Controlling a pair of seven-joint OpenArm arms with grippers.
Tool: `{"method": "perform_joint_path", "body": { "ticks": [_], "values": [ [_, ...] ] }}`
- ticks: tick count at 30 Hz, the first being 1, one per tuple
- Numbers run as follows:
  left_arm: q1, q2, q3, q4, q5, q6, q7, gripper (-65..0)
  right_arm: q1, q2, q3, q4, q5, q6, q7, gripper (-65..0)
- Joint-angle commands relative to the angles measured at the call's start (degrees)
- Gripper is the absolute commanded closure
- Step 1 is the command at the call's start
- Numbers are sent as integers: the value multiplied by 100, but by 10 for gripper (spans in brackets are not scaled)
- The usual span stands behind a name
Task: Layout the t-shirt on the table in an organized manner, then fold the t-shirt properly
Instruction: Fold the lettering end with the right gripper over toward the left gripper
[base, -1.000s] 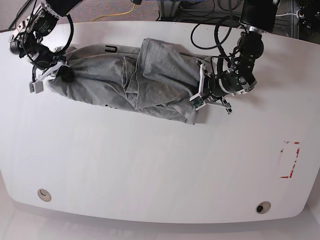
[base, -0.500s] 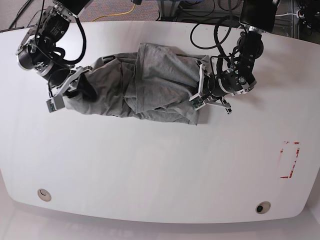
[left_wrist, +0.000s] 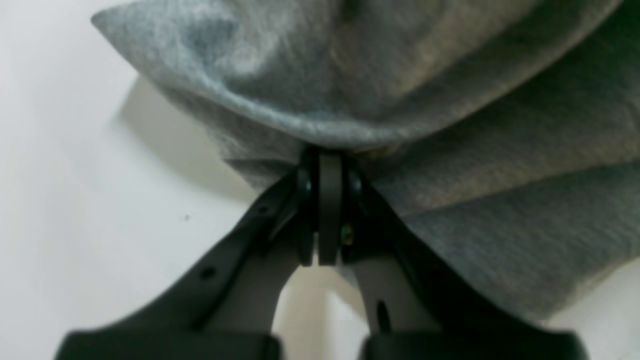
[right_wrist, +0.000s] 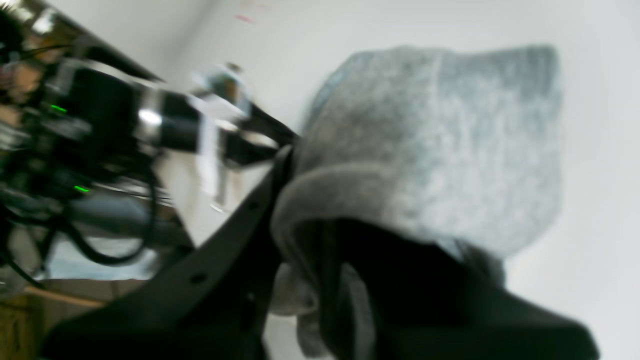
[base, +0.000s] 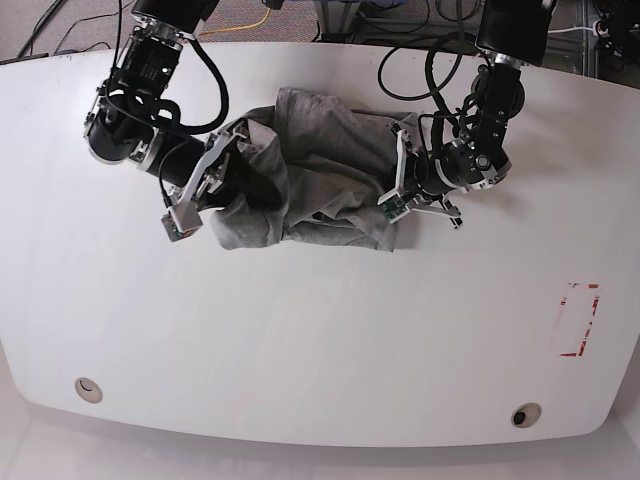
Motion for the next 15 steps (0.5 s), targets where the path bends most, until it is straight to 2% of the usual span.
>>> {"method": "perform_joint_path", "body": {
  "ticks": [1, 9, 15],
  "values": [
    [30, -2, 18, -66, 156, -52, 310, 0, 73, -83, -223, 109, 138, 10, 119, 0],
    [30, 130, 18, -66, 156, -52, 310, 0, 205, -144, -996, 100, 94, 10, 158, 0],
    [48, 147, 18, -39, 156, -52, 310, 0, 214, -127, -1445, 100, -504, 10, 361, -2]
  ]
}}
